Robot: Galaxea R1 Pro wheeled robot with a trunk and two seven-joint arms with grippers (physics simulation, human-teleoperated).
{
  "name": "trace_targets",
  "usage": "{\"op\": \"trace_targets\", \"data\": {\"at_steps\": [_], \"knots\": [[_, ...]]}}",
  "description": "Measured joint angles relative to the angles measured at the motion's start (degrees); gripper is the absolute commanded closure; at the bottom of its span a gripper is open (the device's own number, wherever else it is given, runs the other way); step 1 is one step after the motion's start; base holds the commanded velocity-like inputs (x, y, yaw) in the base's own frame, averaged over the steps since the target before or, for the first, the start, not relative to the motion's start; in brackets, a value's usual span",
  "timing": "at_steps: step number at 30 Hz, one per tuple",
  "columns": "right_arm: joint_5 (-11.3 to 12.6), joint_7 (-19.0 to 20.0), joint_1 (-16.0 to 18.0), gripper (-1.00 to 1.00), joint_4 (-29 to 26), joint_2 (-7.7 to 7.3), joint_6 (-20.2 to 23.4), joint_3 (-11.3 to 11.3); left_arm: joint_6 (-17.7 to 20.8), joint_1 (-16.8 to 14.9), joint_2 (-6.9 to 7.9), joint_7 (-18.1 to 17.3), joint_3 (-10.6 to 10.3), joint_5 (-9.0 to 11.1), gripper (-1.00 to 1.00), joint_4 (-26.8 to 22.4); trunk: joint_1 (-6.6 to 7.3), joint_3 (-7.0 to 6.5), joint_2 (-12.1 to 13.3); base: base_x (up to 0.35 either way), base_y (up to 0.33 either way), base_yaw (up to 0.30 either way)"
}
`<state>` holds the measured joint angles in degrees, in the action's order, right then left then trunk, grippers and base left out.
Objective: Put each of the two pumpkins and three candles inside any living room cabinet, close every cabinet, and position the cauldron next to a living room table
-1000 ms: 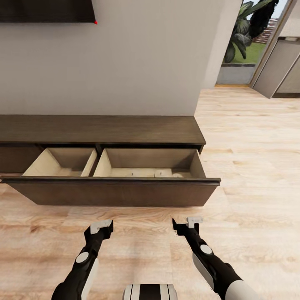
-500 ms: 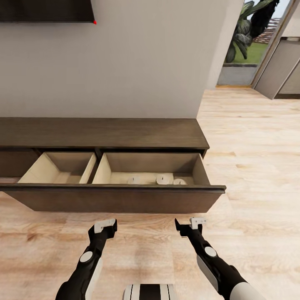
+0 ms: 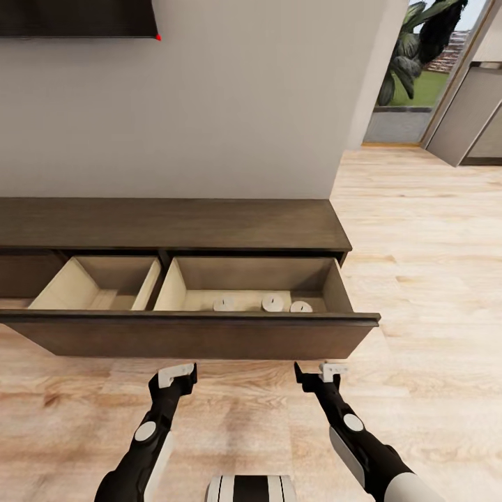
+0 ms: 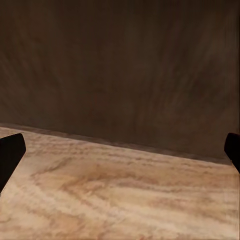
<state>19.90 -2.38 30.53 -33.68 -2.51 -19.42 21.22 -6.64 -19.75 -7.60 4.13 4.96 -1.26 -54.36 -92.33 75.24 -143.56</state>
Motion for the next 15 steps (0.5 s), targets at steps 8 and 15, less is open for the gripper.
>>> {"op": "trace_targets", "data": {"at_steps": [8, 15], "knots": [[0.0, 0.0, 0.0, -1.0, 2.8, 0.16, -2.7, -0.2, -1.8, 0.0, 0.12, 0.0, -0.2, 0.0, -1.0, 0.2, 0.0, 0.0, 0.0, 0.0, 0.0, 0.0], [0.1, -0.1, 0.0, -1.0, 3.0, 0.88, -7.4, -0.1, -2.0, 0.0, 0.09, 0.0, -0.3, 0.1, -1.0, 0.2, 0.0, 0.0, 0.0, 0.0, 0.003, 0.0]]}}
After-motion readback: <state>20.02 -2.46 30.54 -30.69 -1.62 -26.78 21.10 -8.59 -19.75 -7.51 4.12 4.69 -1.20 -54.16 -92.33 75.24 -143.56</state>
